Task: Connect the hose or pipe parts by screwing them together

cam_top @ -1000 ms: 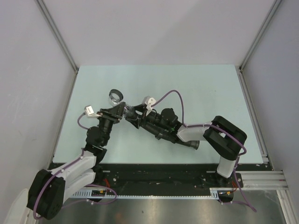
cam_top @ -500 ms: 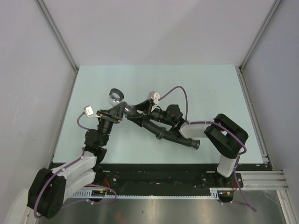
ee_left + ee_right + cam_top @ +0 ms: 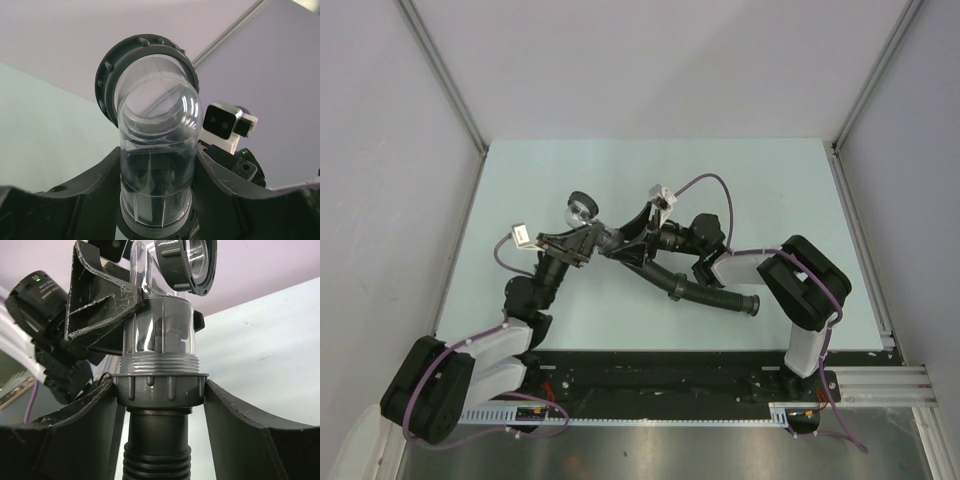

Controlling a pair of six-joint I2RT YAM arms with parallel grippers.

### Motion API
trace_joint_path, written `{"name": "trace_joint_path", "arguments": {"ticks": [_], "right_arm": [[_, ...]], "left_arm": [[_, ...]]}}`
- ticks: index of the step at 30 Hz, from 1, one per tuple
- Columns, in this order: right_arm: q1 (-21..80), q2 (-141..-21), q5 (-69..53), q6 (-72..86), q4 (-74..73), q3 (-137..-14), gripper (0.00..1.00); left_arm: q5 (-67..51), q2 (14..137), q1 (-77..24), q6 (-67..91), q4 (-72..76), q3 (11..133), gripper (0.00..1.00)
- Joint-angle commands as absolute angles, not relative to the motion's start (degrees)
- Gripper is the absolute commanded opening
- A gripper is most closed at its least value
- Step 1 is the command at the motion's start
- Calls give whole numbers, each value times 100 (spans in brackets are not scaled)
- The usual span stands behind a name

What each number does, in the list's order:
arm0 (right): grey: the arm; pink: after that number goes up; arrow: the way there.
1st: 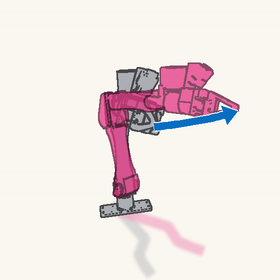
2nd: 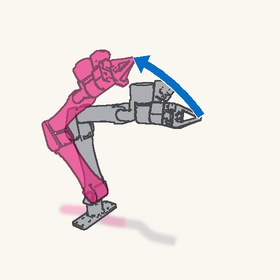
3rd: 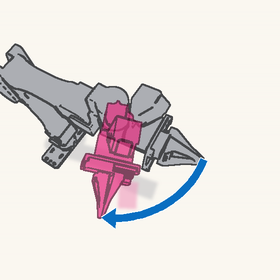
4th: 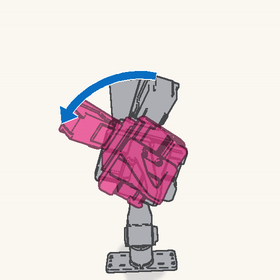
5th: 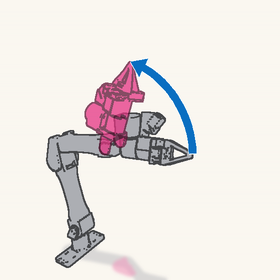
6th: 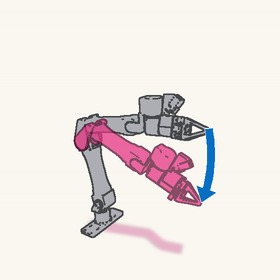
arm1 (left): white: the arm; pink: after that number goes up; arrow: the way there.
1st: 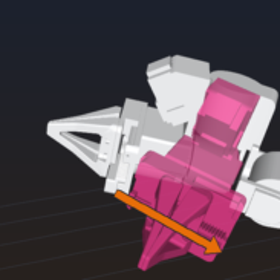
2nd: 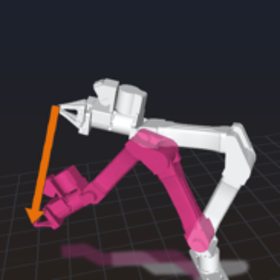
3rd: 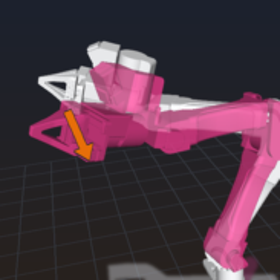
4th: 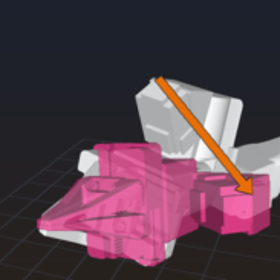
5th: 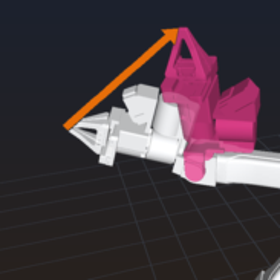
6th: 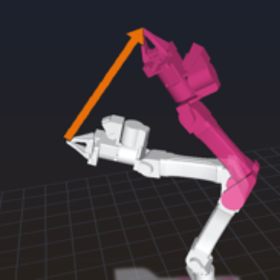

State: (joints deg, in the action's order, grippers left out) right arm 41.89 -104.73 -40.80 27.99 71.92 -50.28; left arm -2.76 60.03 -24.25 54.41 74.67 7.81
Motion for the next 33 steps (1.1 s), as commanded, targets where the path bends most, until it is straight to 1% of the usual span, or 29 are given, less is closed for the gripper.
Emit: {"name": "trace_joint_path", "arguments": {"ticks": [1, 13, 16, 23, 33], "right_arm": [[3982, -10520, -4253, 3427, 8745, -5370, 6], [3709, -10757, -5106, 4535, 9114, -5765, 4], [3648, -10767, -5185, 4684, 9132, -5827, 4], [3507, -10828, -5686, 5027, 9149, -6126, 0], [3270, -11030, -6415, 5879, 9150, -6600, 4]], "left_arm": [[-1810, 6187, -2681, 5405, 7979, 870, 1], [-1873, 6829, -2689, 5449, 9166, 835, 0], [-1819, 6934, -2689, 5415, 9377, 852, 0], [-2170, 7206, -2619, 5502, 9562, 1169, 0], [-2267, 7312, -2417, 5326, 9615, 1318, 0]]}}
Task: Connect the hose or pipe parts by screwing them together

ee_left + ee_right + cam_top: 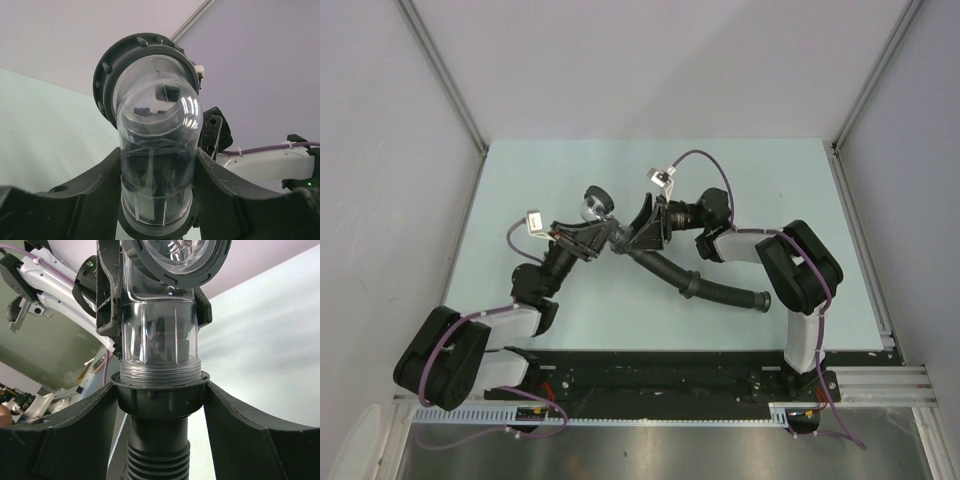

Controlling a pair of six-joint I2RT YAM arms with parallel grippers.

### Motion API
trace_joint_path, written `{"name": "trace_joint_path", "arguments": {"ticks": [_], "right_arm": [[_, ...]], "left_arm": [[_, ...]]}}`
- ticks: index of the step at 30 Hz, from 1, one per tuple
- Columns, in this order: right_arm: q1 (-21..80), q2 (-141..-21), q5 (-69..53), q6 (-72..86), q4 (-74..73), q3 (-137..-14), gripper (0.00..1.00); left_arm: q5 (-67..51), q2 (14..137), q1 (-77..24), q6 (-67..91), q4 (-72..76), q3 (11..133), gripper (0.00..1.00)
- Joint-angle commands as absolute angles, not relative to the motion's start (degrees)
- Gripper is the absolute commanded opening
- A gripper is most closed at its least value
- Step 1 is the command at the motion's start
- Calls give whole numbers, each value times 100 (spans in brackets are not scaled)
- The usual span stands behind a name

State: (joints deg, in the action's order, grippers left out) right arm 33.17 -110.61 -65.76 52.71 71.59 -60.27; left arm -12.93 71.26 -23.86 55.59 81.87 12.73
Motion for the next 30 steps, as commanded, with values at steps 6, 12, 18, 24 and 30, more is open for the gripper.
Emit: {"name": "trace_joint_path", "arguments": {"ticks": [6, 12, 18, 24, 30], "right_arm": [[3234, -11101, -6504, 6328, 9158, -6811, 5], [3015, -11197, -6548, 6846, 9158, -6917, 10], [2927, -11250, -6574, 6873, 9149, -6917, 27], [2927, -11364, -6592, 6926, 9149, -6917, 38], [2883, -11522, -6530, 7013, 9149, -6908, 54]], "left_arm": [[-2601, 7515, -2391, 5238, 9624, 1643, 1], [-2760, 7664, -2241, 5273, 9624, 1758, 0], [-2602, 7892, -2206, 5361, 9615, 1784, 0], [-2224, 8077, -2180, 5362, 9615, 1740, 0], [-2092, 8174, -2145, 5361, 9615, 1740, 1]]}}
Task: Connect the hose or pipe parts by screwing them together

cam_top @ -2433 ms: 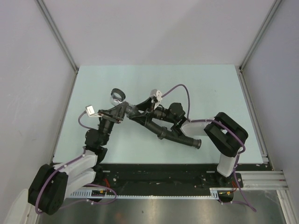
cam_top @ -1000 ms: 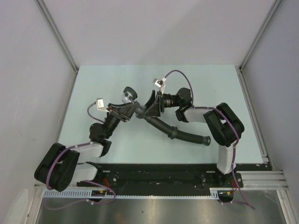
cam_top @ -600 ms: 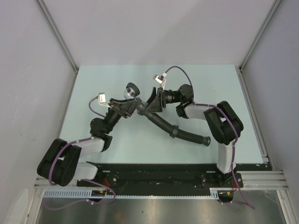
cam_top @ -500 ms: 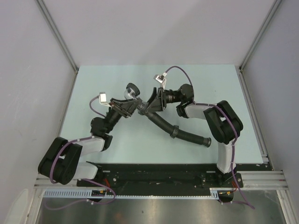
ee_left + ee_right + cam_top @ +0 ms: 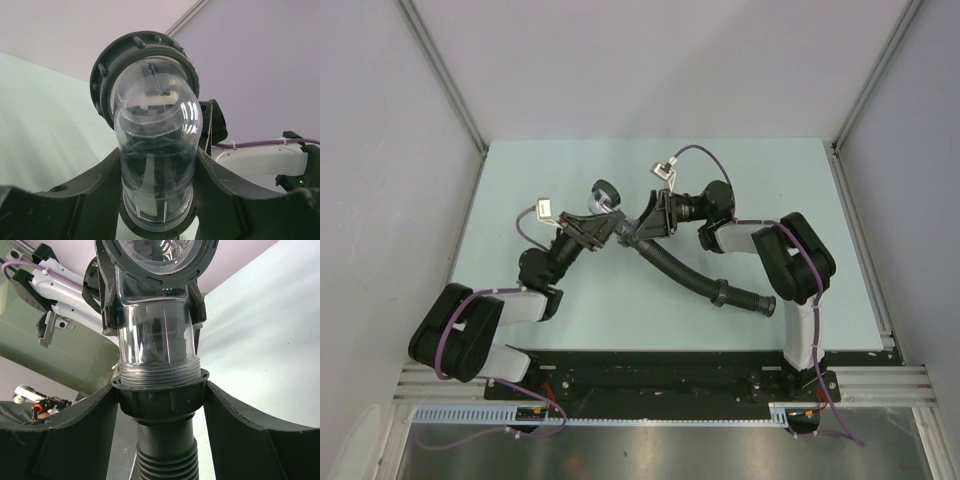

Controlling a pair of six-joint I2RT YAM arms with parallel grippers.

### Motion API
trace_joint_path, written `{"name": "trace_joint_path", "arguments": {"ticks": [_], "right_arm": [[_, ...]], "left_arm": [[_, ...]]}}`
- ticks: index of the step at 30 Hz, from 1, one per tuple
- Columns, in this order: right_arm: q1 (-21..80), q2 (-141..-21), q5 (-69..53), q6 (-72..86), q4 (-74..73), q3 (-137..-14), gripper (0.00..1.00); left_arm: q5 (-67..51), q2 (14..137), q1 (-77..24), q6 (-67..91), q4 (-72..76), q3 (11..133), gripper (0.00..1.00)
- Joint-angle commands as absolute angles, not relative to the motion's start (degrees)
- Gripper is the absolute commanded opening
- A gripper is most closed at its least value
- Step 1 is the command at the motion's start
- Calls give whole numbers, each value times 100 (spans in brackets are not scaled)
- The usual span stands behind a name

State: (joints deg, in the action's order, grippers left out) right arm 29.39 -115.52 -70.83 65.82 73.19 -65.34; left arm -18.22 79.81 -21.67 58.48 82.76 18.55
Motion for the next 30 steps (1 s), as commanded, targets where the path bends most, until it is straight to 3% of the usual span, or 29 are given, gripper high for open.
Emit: {"name": "trace_joint_path", "arguments": {"ticks": [1, 6, 14, 30], "right_arm": [[2865, -11531, -6530, 7005, 9141, -6917, 56], [2856, -11549, -6653, 6943, 9141, -6917, 62], [2892, -11707, -7040, 6873, 9132, -6917, 84], [2584, -11927, -6865, 6681, 8606, -6908, 84]], "left_arm": [[-2074, 8191, -2127, 5370, 9615, 1740, 1], [-1942, 8270, -2057, 5432, 9615, 1731, 0], [-1811, 8288, -1995, 5467, 9606, 1696, 0], [-1652, 8271, -1969, 5458, 9598, 1626, 0]]}}
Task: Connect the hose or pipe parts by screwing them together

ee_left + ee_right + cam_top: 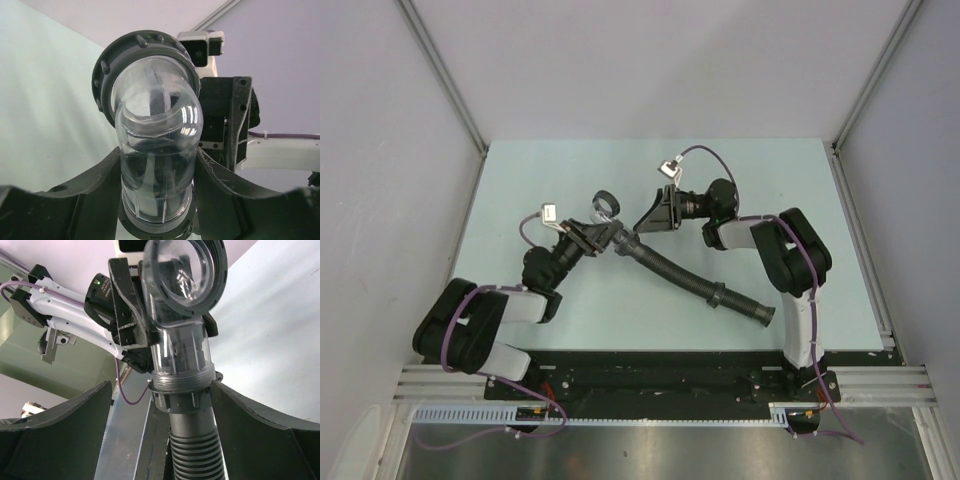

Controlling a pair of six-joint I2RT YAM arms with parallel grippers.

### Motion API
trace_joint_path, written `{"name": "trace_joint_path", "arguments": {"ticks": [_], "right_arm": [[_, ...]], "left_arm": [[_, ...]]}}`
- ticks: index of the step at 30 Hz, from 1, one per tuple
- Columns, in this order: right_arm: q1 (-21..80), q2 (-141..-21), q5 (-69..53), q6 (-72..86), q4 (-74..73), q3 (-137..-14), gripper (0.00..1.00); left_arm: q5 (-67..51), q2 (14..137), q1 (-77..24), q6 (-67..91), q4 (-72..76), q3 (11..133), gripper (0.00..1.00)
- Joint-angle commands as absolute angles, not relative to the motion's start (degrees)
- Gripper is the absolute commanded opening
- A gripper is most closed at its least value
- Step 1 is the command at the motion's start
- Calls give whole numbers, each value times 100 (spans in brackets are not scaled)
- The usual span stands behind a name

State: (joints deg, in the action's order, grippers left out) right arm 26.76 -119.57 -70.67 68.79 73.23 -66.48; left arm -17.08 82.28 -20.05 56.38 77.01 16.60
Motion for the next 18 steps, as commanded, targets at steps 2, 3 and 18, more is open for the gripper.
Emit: {"name": "trace_joint_path", "arguments": {"ticks": [2, 3, 18], "right_arm": [[2505, -11874, -6803, 6514, 8439, -6917, 82], [2487, -11813, -6707, 6347, 7985, -6908, 81], [3944, -9431, -883, -210, 1249, -6847, 100]], "left_arm": [[-1600, 8253, -1969, 5449, 9598, 1600, 0], [-1591, 8244, -1969, 5449, 9598, 1574, 0], [-1398, 8279, -1969, 5458, 9580, 1459, 0]]}}
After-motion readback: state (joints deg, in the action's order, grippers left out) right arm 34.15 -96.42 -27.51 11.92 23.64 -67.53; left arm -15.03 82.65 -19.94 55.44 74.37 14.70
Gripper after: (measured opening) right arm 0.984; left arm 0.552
